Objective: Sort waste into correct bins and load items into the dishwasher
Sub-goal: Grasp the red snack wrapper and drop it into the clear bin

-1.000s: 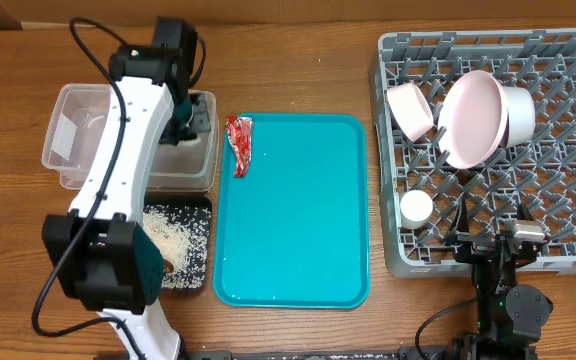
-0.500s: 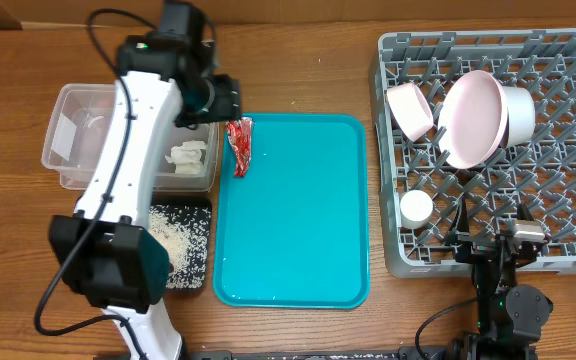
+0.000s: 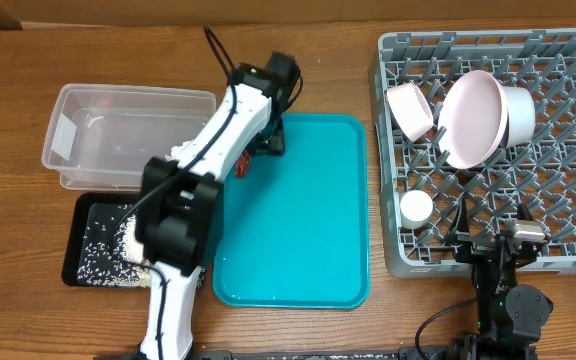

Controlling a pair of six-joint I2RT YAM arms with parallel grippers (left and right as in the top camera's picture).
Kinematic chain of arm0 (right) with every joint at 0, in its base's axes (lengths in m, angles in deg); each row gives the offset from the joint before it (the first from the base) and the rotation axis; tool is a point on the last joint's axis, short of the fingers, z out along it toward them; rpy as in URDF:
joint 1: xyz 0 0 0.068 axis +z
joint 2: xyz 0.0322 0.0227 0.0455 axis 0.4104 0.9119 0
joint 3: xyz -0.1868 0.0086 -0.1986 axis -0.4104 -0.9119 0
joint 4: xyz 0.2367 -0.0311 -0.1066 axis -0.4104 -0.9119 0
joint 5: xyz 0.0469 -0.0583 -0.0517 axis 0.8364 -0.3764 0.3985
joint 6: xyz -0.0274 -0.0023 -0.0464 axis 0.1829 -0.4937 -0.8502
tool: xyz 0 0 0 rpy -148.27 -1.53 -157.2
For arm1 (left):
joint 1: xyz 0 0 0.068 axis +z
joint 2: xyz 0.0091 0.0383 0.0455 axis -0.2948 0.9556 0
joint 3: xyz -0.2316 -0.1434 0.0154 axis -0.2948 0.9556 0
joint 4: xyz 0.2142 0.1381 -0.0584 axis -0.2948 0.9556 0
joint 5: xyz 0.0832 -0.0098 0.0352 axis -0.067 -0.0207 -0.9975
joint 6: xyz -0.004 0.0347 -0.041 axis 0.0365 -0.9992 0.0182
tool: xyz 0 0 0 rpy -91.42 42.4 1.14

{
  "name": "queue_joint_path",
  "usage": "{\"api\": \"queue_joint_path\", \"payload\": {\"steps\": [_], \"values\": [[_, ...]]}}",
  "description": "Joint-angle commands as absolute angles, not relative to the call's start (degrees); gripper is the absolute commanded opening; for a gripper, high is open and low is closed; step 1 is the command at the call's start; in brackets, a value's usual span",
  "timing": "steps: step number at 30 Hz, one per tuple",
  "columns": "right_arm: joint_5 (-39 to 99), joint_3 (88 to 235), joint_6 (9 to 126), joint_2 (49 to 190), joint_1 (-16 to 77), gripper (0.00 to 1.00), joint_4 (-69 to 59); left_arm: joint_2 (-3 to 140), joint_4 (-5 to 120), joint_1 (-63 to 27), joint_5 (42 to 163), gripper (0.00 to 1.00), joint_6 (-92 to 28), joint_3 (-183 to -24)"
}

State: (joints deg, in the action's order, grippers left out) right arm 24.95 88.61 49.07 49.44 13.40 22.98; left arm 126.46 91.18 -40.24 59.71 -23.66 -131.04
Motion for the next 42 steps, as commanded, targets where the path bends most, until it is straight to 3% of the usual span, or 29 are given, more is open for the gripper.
{"api": "queue_joint_path", "payload": {"steps": [1, 4, 7, 9, 24, 29, 33, 37, 38, 39, 42], "values": [[24.62, 88.00, 49.05, 48.96, 13.57, 1.00, 23.20, 129.34, 91.15, -39.93, 56.87, 0.67, -19.75, -130.87], [24.62, 88.02, 49.05, 48.96, 13.57, 1.00, 23.20, 130.91, 91.15, -39.93, 56.93, 0.55, -18.83, -130.87], [24.62, 88.00, 49.05, 48.96, 13.57, 1.00, 23.20, 131.00, 91.20, -39.95, 57.04, 0.29, -17.72, -130.91], [24.62, 88.00, 49.05, 48.96, 13.57, 1.00, 23.20, 130.78, 92.14, -39.95, 58.38, 0.05, -17.58, -131.85], [24.62, 88.02, 49.03, 48.96, 13.55, 1.00, 23.20, 117.17, 108.92, -39.10, 60.43, 0.04, -16.29, -143.81], [24.62, 88.02, 49.05, 48.96, 13.55, 1.00, 23.20, 115.09, 112.97, -34.62, 56.71, 0.04, -8.16, -143.78], [24.62, 88.00, 49.05, 48.96, 13.57, 1.00, 23.20, 115.16, 110.41, -28.87, 58.84, 0.04, 1.56, -139.28], [24.62, 88.00, 49.05, 48.96, 13.57, 1.00, 23.20, 115.16, 101.99, -25.22, 64.82, 0.04, 1.13, -133.60], [24.62, 88.00, 49.05, 48.96, 13.55, 1.00, 23.20, 115.16, 100.68, -24.44, 66.68, 0.12, 0.01, -133.07], [24.62, 88.00, 49.05, 48.96, 13.55, 1.00, 23.20, 115.16, 100.27, -23.85, 68.10, 0.26, -1.56, -133.18], [24.62, 88.00, 49.05, 48.96, 13.57, 1.00, 23.20, 114.87, 100.20, -22.62, 71.77, 0.76, -8.43, -135.13]]}}
